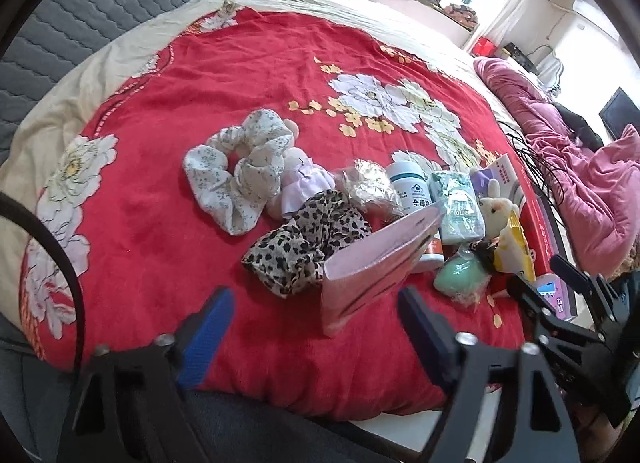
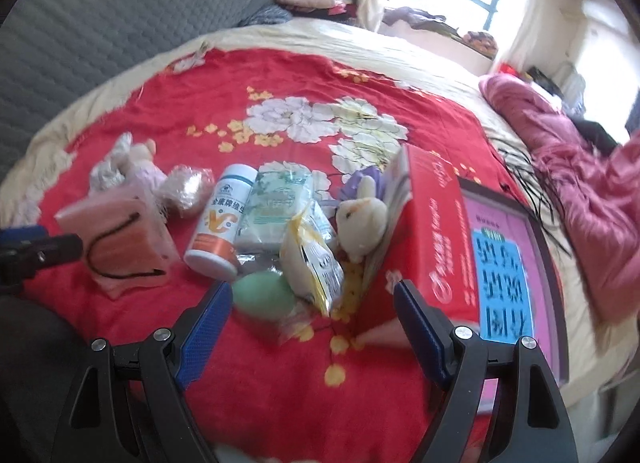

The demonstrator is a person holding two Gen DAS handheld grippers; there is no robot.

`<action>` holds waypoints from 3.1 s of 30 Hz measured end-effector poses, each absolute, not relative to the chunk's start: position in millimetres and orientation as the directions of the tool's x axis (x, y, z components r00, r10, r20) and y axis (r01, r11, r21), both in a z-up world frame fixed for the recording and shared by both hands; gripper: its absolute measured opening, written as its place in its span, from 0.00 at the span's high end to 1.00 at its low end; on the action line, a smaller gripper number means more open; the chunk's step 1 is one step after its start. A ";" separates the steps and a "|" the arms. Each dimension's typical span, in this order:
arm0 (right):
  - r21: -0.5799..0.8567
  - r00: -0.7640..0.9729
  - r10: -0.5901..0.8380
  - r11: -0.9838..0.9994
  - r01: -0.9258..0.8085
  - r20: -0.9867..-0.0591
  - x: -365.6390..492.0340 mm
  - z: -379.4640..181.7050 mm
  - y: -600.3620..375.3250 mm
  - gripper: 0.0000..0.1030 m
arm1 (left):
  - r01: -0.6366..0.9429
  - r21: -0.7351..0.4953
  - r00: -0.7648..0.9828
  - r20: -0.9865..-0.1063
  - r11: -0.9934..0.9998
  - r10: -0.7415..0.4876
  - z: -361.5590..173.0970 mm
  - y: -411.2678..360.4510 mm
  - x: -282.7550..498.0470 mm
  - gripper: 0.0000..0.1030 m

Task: Organize soft objects
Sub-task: 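Grasp the pink mask bag with left tool while right grasps yellow snack packet, then carry the mask bag with left tool while right carries snack packet to board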

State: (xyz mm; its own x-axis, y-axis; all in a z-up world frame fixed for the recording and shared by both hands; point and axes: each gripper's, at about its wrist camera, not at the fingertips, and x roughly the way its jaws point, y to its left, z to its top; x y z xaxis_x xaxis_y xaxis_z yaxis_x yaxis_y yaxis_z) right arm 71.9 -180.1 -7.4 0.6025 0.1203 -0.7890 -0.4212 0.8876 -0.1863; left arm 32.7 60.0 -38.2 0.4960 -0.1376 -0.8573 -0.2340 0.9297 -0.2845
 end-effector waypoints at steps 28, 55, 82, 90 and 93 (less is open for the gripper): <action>-0.036 0.525 0.212 0.906 -0.422 -0.824 118.3 -14.7 -197.0 0.67 | -0.040 -0.343 0.544 -0.795 0.939 -0.267 -20.4 33.7 47.3 0.94; 0.063 0.706 0.205 0.973 -0.221 -0.678 70.6 86.4 -329.2 0.68 | 0.240 -0.250 0.598 -0.723 0.938 -0.346 69.3 -113.8 38.2 0.94; 0.232 0.559 0.187 0.973 0.009 -0.807 96.9 -7.0 -488.8 0.68 | 0.463 -0.165 0.427 -0.820 0.871 -0.382 22.3 -295.4 93.8 0.94; 0.207 0.569 0.137 0.976 0.060 -0.811 110.5 -13.7 -505.3 0.60 | 0.469 -0.137 0.412 -0.840 0.873 -0.354 5.6 -308.0 97.1 0.94; 0.200 0.566 0.122 0.977 0.077 -0.815 112.9 -17.2 -511.7 0.57 | 0.465 -0.141 0.407 -0.843 0.874 -0.353 1.2 -309.0 97.7 0.94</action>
